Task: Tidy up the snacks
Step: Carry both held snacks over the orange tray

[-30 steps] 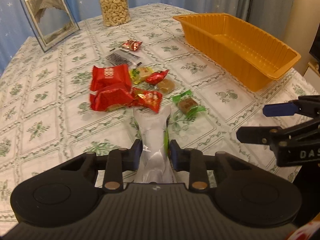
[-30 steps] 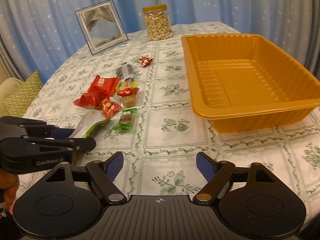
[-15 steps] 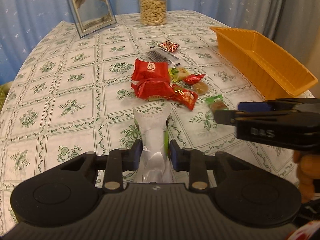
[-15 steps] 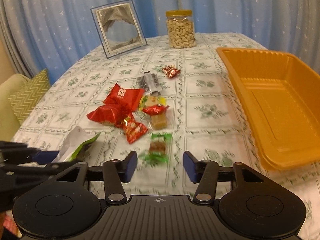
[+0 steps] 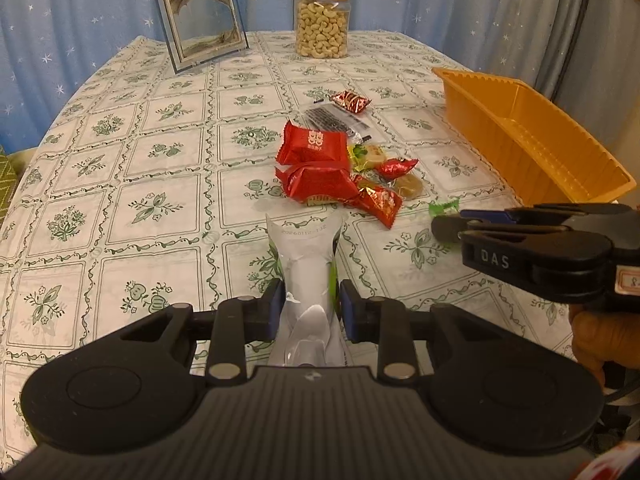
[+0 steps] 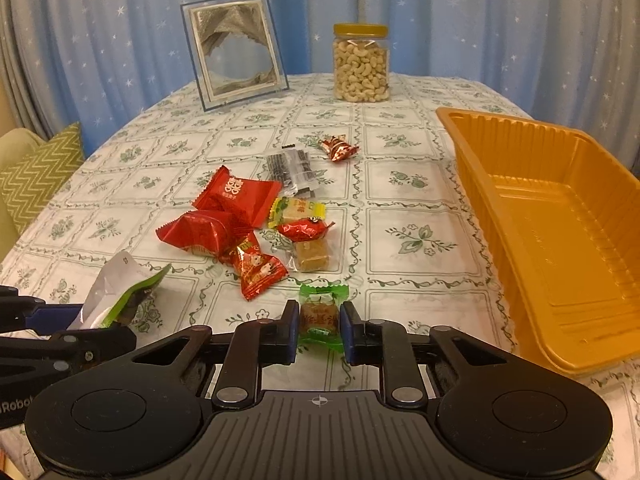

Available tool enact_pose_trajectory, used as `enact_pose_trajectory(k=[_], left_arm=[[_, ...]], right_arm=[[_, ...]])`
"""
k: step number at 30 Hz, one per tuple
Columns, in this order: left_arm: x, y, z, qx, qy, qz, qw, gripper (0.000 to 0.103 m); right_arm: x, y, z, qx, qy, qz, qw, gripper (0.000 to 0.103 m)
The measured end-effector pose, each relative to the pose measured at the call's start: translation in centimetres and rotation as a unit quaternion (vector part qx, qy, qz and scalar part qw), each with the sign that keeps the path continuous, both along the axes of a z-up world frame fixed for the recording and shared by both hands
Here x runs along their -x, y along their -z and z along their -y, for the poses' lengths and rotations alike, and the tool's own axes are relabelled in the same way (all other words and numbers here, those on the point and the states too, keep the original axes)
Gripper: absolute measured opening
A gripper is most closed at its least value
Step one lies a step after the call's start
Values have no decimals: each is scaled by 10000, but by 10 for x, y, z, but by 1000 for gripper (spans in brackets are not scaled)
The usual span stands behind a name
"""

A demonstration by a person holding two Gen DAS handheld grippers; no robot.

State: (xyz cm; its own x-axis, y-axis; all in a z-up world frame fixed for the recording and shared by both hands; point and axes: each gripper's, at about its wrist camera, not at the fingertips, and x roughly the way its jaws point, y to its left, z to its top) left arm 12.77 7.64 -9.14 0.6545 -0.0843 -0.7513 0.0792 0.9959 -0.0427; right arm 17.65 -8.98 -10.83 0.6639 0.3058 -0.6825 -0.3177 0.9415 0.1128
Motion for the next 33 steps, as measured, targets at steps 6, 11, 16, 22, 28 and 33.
enact_pose_trajectory(k=[6,11,16,22,28,33], left_arm=[[7,-16,4,18,-54,153,9999,27],[18,-33,15,52,-129,275,9995,27],[25,-51,38,76,-15,387,9992,27],[20,-74,78,188,238,523,9982,27],[4,-93,120,267,564,638,9960,27],[-12,-102,152,314,829,641,9940,27]], right_arm=[[16,-19,11,-92,44,75,9999,22],[31,-44,25,-182,148,236,9994,22],[44,-65,48,-215,364,370,9984,22],[50,-83,86,-246,798,412,9957,22],[46,-99,128,-232,1224,409,9914,22],[35,-108,157,-242,1522,378,9873,22]])
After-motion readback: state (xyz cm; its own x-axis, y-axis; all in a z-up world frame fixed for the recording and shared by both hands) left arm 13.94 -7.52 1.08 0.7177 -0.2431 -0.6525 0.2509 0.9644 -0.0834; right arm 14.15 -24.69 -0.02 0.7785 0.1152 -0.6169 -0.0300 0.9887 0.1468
